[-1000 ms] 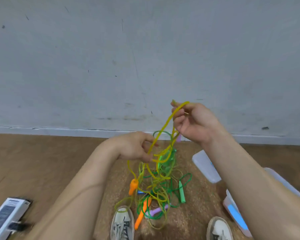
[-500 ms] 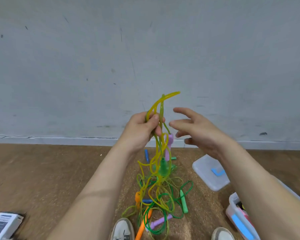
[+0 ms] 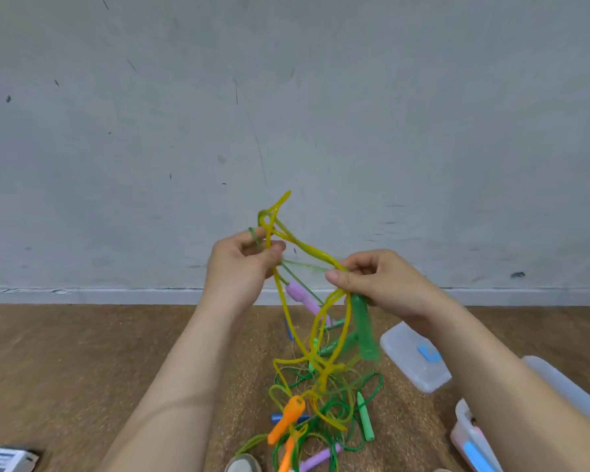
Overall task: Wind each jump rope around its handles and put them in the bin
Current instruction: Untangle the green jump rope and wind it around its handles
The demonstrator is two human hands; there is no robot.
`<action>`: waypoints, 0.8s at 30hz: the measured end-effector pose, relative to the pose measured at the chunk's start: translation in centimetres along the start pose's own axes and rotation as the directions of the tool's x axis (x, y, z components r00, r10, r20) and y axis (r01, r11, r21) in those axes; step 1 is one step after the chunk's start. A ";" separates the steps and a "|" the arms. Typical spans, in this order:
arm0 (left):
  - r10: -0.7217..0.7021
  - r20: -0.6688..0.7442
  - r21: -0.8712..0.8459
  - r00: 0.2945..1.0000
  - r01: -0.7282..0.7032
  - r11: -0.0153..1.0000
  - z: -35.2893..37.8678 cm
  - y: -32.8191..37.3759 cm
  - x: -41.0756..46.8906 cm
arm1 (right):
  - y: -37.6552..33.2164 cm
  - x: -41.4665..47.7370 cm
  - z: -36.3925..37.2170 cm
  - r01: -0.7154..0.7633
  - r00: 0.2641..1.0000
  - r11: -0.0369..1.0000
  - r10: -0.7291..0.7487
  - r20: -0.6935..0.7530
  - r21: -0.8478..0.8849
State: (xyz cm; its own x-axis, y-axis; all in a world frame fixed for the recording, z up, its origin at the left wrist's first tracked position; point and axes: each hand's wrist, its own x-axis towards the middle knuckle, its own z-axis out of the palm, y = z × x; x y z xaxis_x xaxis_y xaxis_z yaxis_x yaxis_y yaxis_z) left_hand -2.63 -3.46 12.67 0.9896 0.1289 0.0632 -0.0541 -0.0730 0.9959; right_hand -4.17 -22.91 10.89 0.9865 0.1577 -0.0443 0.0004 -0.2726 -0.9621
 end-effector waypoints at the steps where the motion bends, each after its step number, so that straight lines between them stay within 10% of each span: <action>1: -0.015 0.003 0.045 1.000 0.015 0.999 -0.3 -0.3 0.2 | 0.1 0.0 0.0 -0.023 1.000 0.999 0.023 0.010 0.025; 6: -0.020 0.080 0.427 0.997 -0.016 0.904 -2.0 -0.9 0.5 | 1.8 1.3 -1.3 -0.082 0.950 0.994 0.054 -0.308 -0.078; 11: -0.011 0.159 0.159 0.987 -0.015 0.987 -2.0 0.5 -0.6 | 2.8 1.9 -1.0 -0.143 0.940 0.924 0.015 -0.340 -0.354; 16: 0.017 0.107 -0.271 0.994 0.013 0.962 -2.4 2.4 -1.1 | 1.3 1.4 -0.5 -0.109 0.955 0.994 0.105 -0.279 0.001; 21: 0.027 0.111 -0.424 0.993 0.023 0.905 -2.2 3.4 -2.0 | -0.6 1.2 0.0 -0.141 0.944 0.799 -0.070 -0.323 -0.585; 24: 0.048 0.218 -0.559 0.975 0.085 0.825 -0.4 4.0 -2.8 | -2.7 0.0 2.3 0.171 0.985 0.969 -0.167 0.038 -0.178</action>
State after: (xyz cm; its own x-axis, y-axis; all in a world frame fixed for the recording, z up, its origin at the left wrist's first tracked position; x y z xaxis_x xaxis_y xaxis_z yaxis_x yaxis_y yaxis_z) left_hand -5.65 -3.68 16.55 0.9911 -0.0935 0.0948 -0.0351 0.5035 0.8633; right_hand -4.54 -19.98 12.89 0.9658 0.2364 0.1065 0.1978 -0.4062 -0.8921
